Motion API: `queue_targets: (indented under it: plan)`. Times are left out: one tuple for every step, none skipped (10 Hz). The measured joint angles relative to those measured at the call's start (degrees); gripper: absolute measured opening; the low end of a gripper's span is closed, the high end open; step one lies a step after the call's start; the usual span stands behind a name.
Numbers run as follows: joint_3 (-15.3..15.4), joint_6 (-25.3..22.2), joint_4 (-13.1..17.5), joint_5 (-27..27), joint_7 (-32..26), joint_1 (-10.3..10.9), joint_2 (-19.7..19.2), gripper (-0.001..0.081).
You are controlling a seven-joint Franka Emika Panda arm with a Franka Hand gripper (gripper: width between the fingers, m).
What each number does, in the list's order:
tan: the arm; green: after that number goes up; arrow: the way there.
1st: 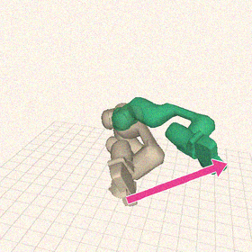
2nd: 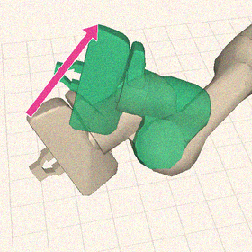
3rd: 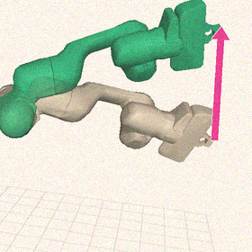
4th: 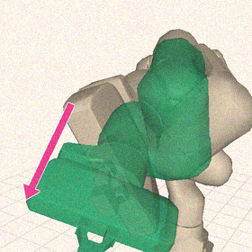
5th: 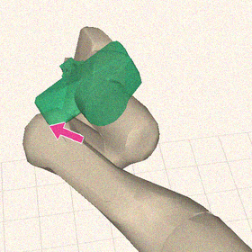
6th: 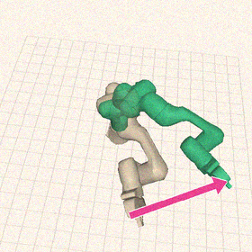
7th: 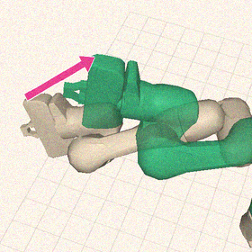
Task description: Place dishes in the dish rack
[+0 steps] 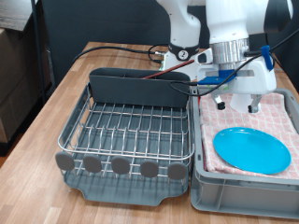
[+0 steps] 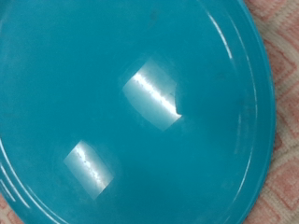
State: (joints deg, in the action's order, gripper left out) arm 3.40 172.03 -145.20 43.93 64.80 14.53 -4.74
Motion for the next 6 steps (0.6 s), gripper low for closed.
queue_targets:
  plan:
    - [0.64, 0.67, 0.21, 3.37, -3.29, -0.29, -0.59, 0.0803]
    - [1.15, 1.36, 0.52, 6.04, -6.20, -0.51, -1.22, 0.0803]
    - [1.45, 1.59, 0.93, 7.87, -8.18, -0.65, -1.82, 0.0803]
    - [1.68, 1.84, 1.33, 9.38, -9.70, -0.73, -2.40, 0.0803]
    - [1.81, 1.97, 1.77, 10.49, -10.81, -0.76, -2.96, 0.0803]
    - [1.89, 1.99, 2.26, 11.68, -11.89, -0.78, -3.49, 0.0803]
